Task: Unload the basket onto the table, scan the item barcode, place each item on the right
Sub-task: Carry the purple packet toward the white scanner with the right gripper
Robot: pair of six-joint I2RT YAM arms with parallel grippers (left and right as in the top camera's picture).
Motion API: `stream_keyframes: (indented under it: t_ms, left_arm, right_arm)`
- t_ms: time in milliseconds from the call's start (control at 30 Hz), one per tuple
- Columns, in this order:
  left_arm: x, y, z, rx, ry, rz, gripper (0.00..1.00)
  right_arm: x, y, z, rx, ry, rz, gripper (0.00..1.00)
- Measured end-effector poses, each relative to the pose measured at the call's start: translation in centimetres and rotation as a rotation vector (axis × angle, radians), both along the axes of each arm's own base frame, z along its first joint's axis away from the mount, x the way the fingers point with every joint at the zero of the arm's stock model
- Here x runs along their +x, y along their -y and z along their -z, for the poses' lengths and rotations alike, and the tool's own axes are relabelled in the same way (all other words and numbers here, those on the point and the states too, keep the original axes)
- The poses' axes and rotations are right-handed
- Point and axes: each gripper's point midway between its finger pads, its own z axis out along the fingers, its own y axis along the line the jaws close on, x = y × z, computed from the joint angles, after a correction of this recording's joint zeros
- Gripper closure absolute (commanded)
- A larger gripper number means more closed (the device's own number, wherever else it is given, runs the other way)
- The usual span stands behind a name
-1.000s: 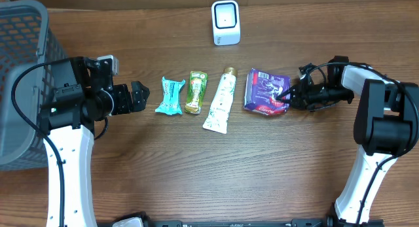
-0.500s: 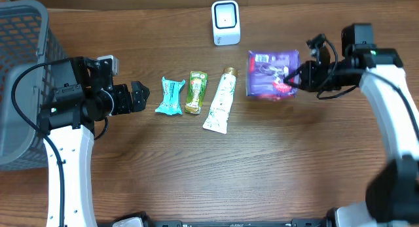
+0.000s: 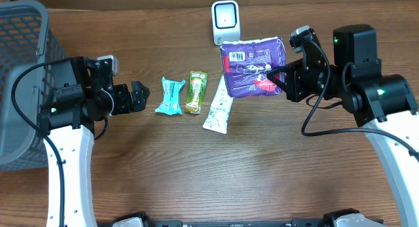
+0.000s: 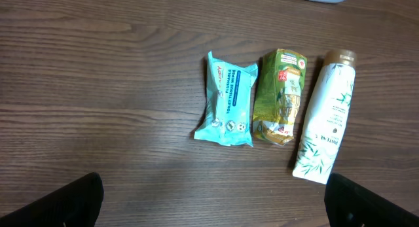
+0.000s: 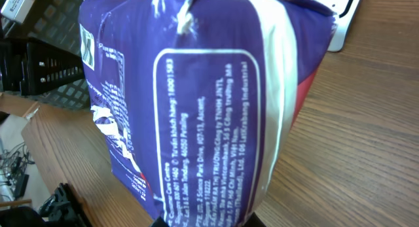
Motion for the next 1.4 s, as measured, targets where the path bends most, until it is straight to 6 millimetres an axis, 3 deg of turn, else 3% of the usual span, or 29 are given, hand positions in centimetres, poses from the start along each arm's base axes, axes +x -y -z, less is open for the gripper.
stream_keyframes:
  t_ms: [167, 400, 567, 667, 800, 900, 1033, 1200, 1400]
  left_arm:
    - [0.0, 0.0, 0.0, 0.0, 0.0, 0.0, 0.0]
    - [0.0, 0.0, 0.0, 0.0, 0.0, 0.0, 0.0]
    - [0.0, 0.0, 0.0, 0.0, 0.0, 0.0, 0.0]
    - [0.0, 0.0, 0.0, 0.0, 0.0, 0.0, 0.0]
    - [0.0, 0.0, 0.0, 0.0, 0.0, 0.0, 0.0]
    - [0.0, 0.0, 0.0, 0.0, 0.0, 0.001, 0.0]
    - [0.0, 0.0, 0.0, 0.0, 0.0, 0.0, 0.0]
    - [0.0, 0.0, 0.0, 0.0, 0.0, 0.0, 0.01]
    - [0.0, 0.0, 0.0, 0.0, 0.0, 0.001, 0.0]
  right_arm:
    - [0.3, 0.5, 0.4, -0.019, -0.017, 0.047, 0.96]
    - [2.3, 2.5, 0.6, -0.163, -0.012, 0.216, 0.96]
    - [7.1, 3.2, -1.9, -0.335, 0.1, 0.371, 0.96]
    - [10.5, 3.6, -2.3, -0.463, 0.187, 0.491, 0.96]
    - [15.7, 3.5, -1.0, -0.667, 0.343, 0.651, 0.96]
    - [19.8, 2.2, 0.6, -0.834, 0.497, 0.74, 0.96]
    - [22.9, 0.2, 2.9, -0.993, 0.627, 0.764, 0.96]
    - [25.1, -2.0, 5.6, -1.147, 0.734, 0.729, 0.96]
    - [26.2, -2.8, 8.6, -1.341, 0.77, 0.613, 0.96]
